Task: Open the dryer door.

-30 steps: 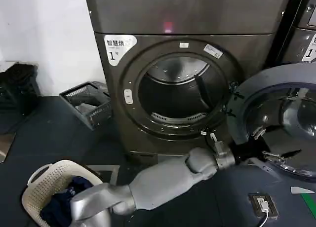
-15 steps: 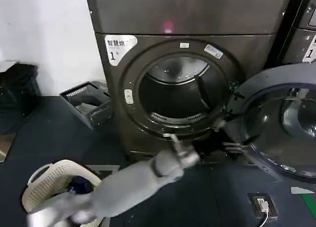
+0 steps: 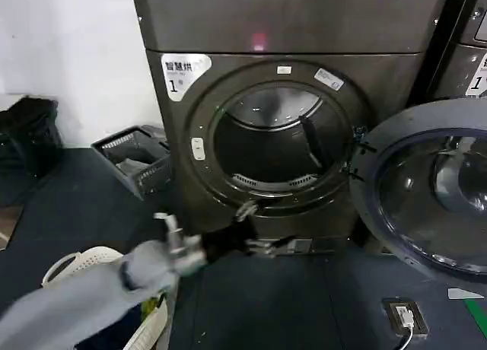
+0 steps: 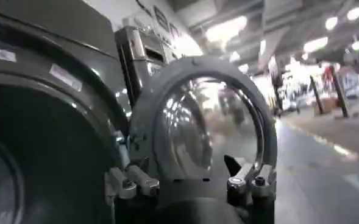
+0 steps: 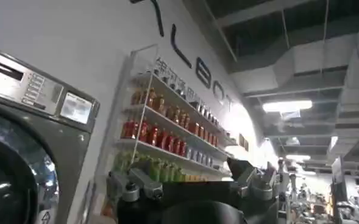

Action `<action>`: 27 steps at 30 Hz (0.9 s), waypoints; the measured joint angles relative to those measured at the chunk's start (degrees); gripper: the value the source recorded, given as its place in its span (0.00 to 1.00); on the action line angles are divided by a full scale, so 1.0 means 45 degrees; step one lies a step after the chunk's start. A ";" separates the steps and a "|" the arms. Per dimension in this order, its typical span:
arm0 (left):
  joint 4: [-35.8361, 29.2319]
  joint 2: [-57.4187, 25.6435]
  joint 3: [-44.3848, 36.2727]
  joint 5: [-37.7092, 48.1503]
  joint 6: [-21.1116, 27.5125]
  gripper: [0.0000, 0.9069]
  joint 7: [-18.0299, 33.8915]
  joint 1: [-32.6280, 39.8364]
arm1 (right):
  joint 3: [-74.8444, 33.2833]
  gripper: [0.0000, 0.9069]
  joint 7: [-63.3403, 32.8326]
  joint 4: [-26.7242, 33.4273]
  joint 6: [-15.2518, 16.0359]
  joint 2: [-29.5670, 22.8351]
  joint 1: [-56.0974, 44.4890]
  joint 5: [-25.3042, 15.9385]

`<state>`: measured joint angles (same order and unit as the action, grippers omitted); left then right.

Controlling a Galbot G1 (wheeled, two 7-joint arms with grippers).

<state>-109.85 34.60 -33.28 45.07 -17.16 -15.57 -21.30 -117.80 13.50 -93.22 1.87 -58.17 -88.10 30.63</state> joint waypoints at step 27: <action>0.1357 -0.9484 0.1429 -0.4256 0.0733 1.00 -0.2738 -0.2741 | 0.0051 1.00 -0.1109 0.0653 -0.0865 0.0562 0.1591 -0.2085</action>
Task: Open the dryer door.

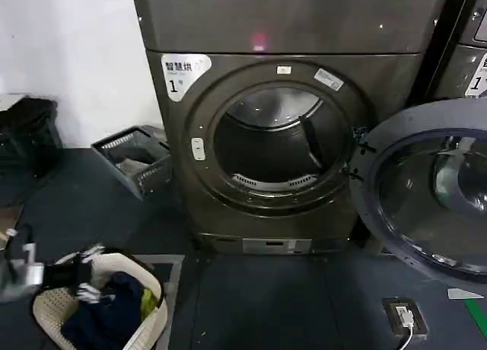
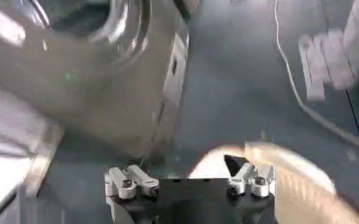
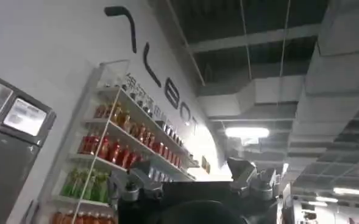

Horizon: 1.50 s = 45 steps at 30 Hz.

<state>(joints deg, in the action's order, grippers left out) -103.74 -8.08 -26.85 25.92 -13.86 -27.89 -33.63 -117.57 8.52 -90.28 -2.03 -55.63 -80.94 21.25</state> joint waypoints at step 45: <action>0.2111 -0.0722 -0.0344 -0.2790 -0.1462 1.00 -0.1496 0.0234 | -0.0268 1.00 0.0061 -0.0234 -0.0430 -0.0026 -0.0162 -0.0423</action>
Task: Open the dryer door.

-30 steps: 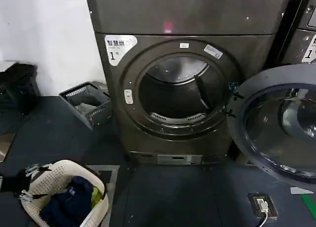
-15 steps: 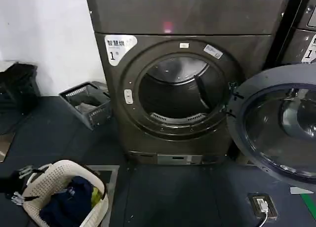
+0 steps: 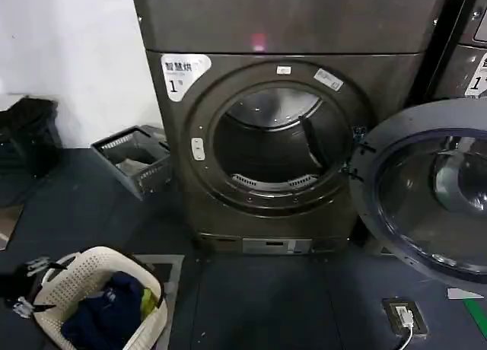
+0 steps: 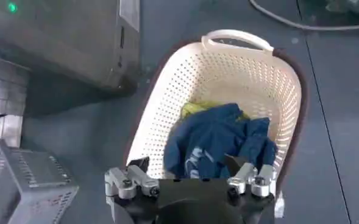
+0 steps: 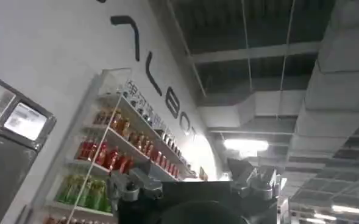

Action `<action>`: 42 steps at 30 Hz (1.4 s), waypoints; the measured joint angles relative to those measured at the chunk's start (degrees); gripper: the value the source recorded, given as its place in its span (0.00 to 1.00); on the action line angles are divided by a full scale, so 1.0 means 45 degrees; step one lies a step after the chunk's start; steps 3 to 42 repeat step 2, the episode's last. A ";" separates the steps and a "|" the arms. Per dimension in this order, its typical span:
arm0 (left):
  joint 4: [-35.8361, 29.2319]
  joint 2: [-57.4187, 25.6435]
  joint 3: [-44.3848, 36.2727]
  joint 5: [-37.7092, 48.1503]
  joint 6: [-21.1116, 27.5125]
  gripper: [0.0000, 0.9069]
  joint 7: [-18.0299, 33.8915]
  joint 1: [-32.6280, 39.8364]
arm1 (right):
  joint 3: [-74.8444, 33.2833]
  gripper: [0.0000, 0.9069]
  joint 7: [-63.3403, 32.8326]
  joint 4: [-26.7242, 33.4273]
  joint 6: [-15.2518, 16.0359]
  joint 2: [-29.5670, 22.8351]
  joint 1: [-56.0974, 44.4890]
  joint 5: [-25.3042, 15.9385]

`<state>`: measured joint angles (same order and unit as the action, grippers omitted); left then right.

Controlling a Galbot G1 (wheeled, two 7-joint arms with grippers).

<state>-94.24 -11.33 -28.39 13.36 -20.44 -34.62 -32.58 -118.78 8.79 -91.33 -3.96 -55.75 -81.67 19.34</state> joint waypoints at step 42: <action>-0.0012 0.0025 0.0004 -0.0005 0.0016 1.00 -0.0002 -0.0010 | -0.0043 1.00 0.0000 0.0004 0.0001 0.0004 -0.0025 0.0000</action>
